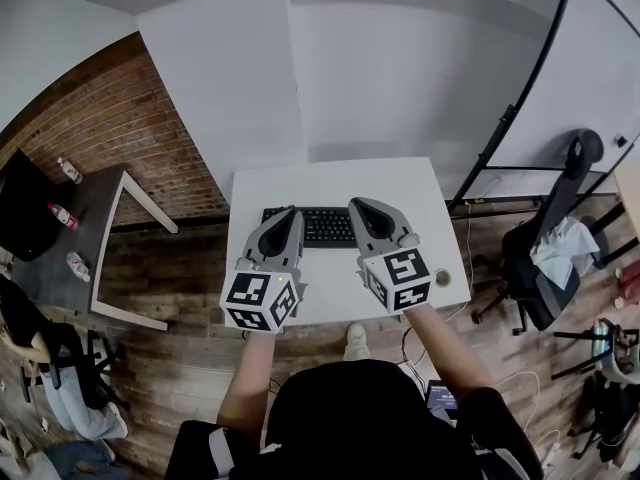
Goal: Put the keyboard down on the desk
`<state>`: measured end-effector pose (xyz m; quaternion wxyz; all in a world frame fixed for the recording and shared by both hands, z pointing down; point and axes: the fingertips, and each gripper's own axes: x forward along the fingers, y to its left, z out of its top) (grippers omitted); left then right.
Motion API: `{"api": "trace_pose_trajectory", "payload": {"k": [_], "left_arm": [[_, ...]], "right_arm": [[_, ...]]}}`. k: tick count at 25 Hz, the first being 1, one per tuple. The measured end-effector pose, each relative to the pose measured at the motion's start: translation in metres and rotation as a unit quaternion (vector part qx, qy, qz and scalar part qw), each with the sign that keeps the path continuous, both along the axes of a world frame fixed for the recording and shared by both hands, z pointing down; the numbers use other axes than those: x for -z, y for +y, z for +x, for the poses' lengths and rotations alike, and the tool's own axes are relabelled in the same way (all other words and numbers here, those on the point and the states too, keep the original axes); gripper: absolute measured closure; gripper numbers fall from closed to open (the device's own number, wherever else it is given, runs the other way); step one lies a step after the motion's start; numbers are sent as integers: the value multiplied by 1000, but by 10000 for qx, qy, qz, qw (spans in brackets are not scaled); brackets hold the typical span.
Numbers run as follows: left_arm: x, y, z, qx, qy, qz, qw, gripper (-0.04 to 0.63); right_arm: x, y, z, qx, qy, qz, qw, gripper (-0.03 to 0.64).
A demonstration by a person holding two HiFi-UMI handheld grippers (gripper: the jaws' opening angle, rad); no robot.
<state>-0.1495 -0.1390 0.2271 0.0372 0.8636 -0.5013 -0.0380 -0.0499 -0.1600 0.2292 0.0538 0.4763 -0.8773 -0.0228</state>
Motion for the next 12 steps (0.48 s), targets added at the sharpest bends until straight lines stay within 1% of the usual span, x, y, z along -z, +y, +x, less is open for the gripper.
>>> {"api": "trace_pose_trajectory", "payload": {"k": [5, 12], "left_arm": [[-4, -2, 1, -8, 10, -33, 10000, 580], [3, -4, 1, -56, -9, 25, 10000, 581]], "right_arm": [[0, -2, 0, 5, 14, -5, 10000, 577], [1, -2, -3, 19, 54, -3, 10000, 577]]}}
